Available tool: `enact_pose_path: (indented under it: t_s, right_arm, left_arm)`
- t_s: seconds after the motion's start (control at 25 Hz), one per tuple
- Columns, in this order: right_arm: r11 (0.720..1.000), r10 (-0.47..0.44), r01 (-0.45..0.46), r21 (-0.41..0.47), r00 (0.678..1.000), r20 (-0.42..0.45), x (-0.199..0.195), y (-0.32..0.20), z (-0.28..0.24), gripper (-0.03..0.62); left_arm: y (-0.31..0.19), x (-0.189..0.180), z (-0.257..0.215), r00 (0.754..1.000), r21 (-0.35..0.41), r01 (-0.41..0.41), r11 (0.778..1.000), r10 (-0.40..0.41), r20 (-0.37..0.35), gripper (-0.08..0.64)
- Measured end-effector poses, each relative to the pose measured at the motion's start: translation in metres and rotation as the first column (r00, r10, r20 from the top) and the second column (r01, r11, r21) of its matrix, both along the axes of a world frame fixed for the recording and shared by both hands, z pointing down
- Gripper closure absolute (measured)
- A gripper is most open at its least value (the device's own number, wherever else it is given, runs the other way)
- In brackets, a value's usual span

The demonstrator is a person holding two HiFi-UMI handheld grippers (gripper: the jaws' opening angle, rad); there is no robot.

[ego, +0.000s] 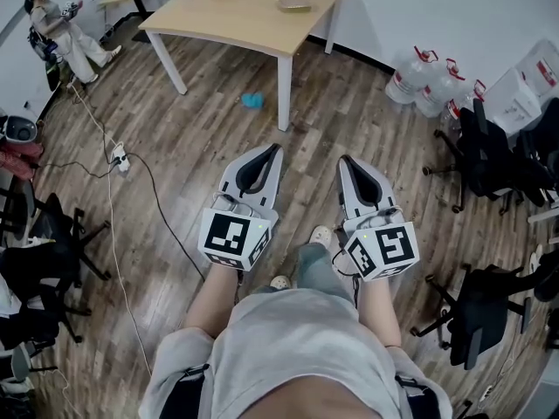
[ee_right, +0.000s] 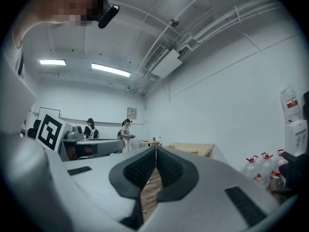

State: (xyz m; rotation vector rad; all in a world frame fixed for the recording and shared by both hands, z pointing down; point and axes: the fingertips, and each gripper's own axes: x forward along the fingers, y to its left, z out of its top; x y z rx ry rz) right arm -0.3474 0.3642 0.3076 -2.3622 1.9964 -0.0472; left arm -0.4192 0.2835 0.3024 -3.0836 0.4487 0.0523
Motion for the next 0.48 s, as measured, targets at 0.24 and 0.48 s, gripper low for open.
enact_pose_path:
  t_s: [0.24, 0.48]
  right_arm:
    - [0.999, -0.038, 0.039, 0.017, 0.999, -0.028, 0.066, -0.038, -0.008, 0.581]
    - [0.994, -0.105, 0.106, 0.02, 0.993, -0.052, 0.127, -0.076, -0.016, 0.58]
  left_arm:
    - [-0.034, 0.062, -0.002, 1.0, 0.002, 0.021, 1.0, -0.021, -0.014, 0.545]
    - [-0.064, 0.125, -0.012, 0.997, 0.012, 0.064, 0.998, -0.064, -0.034, 0.545]
